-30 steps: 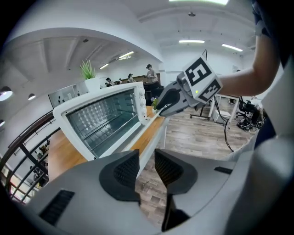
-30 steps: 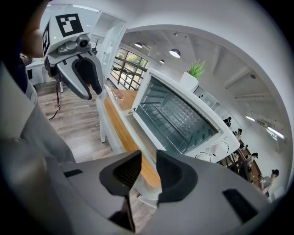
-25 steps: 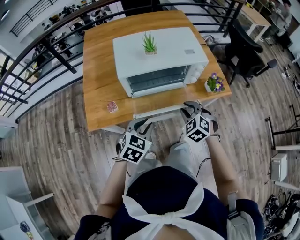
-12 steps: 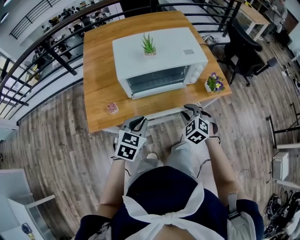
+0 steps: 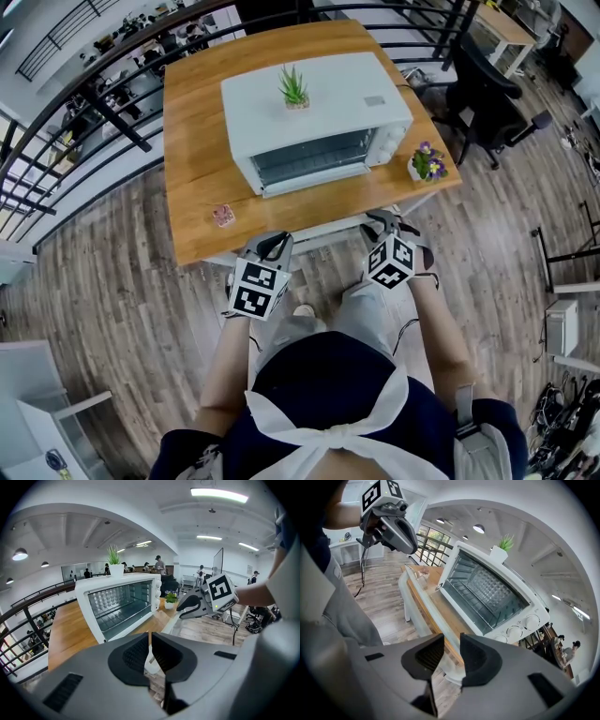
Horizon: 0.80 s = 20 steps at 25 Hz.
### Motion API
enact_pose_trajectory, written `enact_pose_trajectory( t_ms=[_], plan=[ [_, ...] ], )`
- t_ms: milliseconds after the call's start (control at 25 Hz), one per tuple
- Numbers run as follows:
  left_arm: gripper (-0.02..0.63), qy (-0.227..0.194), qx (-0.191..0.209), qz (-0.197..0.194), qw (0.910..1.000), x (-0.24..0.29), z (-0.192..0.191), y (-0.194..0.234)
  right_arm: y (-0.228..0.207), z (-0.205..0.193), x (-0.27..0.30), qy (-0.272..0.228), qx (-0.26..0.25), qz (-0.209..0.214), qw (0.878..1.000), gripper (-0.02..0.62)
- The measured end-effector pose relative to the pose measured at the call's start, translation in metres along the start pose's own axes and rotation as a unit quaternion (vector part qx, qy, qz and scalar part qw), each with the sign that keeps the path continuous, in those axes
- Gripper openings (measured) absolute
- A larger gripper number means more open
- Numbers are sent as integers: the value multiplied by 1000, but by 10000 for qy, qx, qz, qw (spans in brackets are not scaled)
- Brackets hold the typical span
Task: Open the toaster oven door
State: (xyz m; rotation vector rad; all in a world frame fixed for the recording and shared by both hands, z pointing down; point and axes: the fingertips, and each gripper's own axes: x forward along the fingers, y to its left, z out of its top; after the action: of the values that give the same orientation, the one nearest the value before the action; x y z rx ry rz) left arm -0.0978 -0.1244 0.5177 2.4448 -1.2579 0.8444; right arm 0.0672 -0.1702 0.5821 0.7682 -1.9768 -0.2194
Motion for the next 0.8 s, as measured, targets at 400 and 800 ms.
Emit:
enact_pose_trajectory(
  t_ms=[400, 800],
  plan=[
    [23, 8, -238, -12, 9997, 0, -6, 4, 14, -14, 7, 170, -4, 160, 9997, 112],
    [21, -111, -482, -58, 9988, -2, -2, 6, 20, -20, 11, 233, 36, 255, 9994, 115]
  ],
)
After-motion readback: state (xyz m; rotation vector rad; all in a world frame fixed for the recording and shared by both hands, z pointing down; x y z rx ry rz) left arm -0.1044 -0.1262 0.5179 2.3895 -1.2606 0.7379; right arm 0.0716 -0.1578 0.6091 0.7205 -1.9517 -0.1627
